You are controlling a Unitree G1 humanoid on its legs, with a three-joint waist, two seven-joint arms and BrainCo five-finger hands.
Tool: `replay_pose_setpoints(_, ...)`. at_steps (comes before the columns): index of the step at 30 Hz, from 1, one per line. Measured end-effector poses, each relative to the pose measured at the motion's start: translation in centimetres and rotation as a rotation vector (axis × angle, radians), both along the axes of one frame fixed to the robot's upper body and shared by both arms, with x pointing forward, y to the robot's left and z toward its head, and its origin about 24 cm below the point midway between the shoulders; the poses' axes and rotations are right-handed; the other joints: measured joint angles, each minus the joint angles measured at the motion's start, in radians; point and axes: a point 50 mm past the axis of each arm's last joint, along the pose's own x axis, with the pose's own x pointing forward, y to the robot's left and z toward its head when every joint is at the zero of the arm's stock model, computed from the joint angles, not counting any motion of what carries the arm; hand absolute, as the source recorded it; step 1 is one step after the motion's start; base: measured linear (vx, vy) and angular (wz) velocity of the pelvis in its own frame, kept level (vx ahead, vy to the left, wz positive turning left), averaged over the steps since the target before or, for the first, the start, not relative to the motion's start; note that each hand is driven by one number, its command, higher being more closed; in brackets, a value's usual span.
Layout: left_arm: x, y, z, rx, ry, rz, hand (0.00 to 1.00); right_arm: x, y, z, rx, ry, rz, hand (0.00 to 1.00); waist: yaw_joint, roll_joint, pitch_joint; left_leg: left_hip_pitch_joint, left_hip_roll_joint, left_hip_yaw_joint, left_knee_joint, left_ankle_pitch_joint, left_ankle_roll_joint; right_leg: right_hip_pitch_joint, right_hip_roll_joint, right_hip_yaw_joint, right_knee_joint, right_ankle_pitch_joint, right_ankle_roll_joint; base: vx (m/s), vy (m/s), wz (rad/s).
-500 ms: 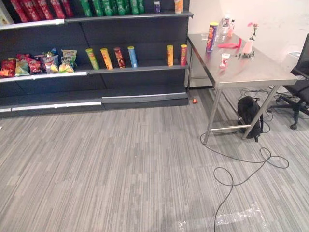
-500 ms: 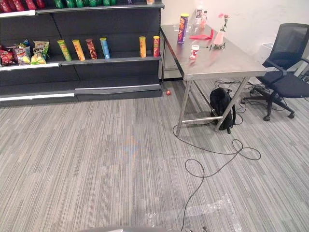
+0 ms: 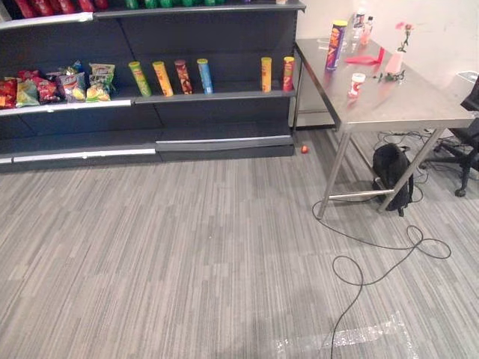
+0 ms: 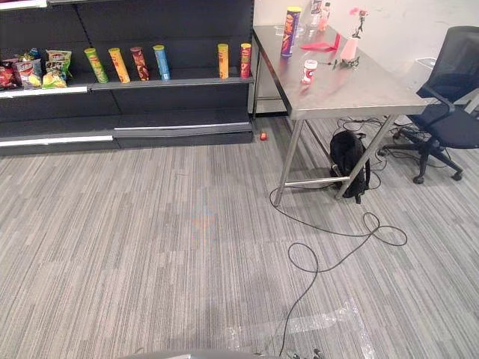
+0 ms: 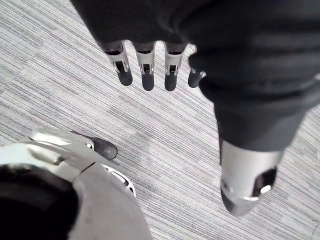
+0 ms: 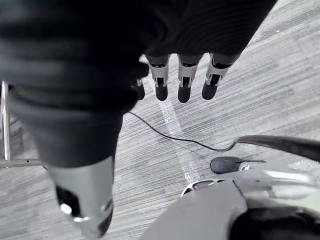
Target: Put the gum and the chips on the shelf.
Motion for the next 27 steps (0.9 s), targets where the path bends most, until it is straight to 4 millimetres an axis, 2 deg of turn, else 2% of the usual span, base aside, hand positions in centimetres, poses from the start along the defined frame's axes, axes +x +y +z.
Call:
replay_pose_setpoints(9,0.38,0.0,-0.03,-0.033,-0.007,-0.004,0.0,0.11,0.2,-0.05,0.123,-0.048,-0.116,0.0,-0.002,0.0,0.028,0.034,0.002,0.012,-0.008,0.0,0.0,0.021,0.002,0.006,0.0,-0.003,0.009,-0.03,-0.024,-0.04)
replay_pose_setpoints(10,0.42,0.01,-0.03,-0.033,-0.008,-0.003,0.0,0.15,0.2,-0.04,0.123,-0.052,-0.117,0.0,-0.001,0.009,0.027,0.047,0.002,0.015,-0.014,0.002,-0.004,0.029,0.003,0.007,0.001,-0.004,0.011,-0.05,-0.03,-0.06)
replay_pose_setpoints(11,0.4,0.0,-0.04,-0.032,-0.005,-0.002,0.0,0.18,0.19,-0.02,0.122,-0.058,-0.119,0.0,-0.002,-0.001,0.034,0.051,0.002,0.019,-0.016,0.002,-0.004,0.035,0.003,0.011,0.001,-0.006,0.014,-0.06,-0.028,-0.07)
replay_pose_setpoints(15,0.37,-0.02,-0.05,-0.034,0.002,-0.002,0.0,0.2,0.19,-0.02,0.123,-0.062,-0.125,0.0,-0.002,0.008,0.03,0.061,0.002,0.032,-0.016,0.001,-0.005,0.039,0.003,0.024,0.004,-0.008,0.017,-0.06,-0.027,-0.09)
replay_pose_setpoints(17,0.34,-0.02,-0.06,-0.034,0.003,-0.001,0.0,0.18,0.19,-0.02,0.125,-0.063,-0.131,0.0,-0.003,0.0,0.035,0.063,0.002,0.033,-0.016,0.001,-0.006,0.039,0.003,0.025,0.006,-0.007,0.016,-0.05,-0.029,0.0)
replay_pose_setpoints(18,0.34,-0.02,-0.06,-0.034,0.003,-0.001,0.0,0.17,0.19,-0.02,0.124,-0.063,-0.131,0.0,-0.003,0.01,0.029,0.063,0.002,0.032,-0.015,0.001,-0.006,0.038,0.003,0.024,0.007,-0.005,0.012,-0.04,-0.022,0.01)
replay_pose_setpoints(19,0.33,-0.03,-0.07,-0.034,0.003,-0.001,0.0,0.16,0.18,-0.02,0.124,-0.063,-0.131,0.0,-0.003,-0.002,0.036,0.063,0.002,0.032,-0.015,0.001,-0.006,0.038,0.003,0.024,0.008,-0.005,0.011,-0.05,-0.029,0.0)
replay_pose_setpoints(20,0.34,-0.02,-0.06,-0.035,0.002,-0.002,0.0,0.18,0.19,-0.01,0.123,-0.064,-0.131,0.0,-0.002,0.006,0.032,0.063,0.002,0.032,-0.015,0.001,-0.006,0.039,0.003,0.024,0.008,-0.004,0.011,-0.05,-0.031,0.0)
replay_pose_setpoints(27,0.37,-0.01,-0.05,-0.028,-0.003,-0.005,0.0,0.12,0.16,0.0,0.115,-0.065,-0.133,0.0,-0.001,-0.001,0.036,0.063,0.001,0.028,-0.015,0.001,-0.006,0.038,0.001,0.02,0.01,-0.004,0.01,-0.05,-0.033,0.01)
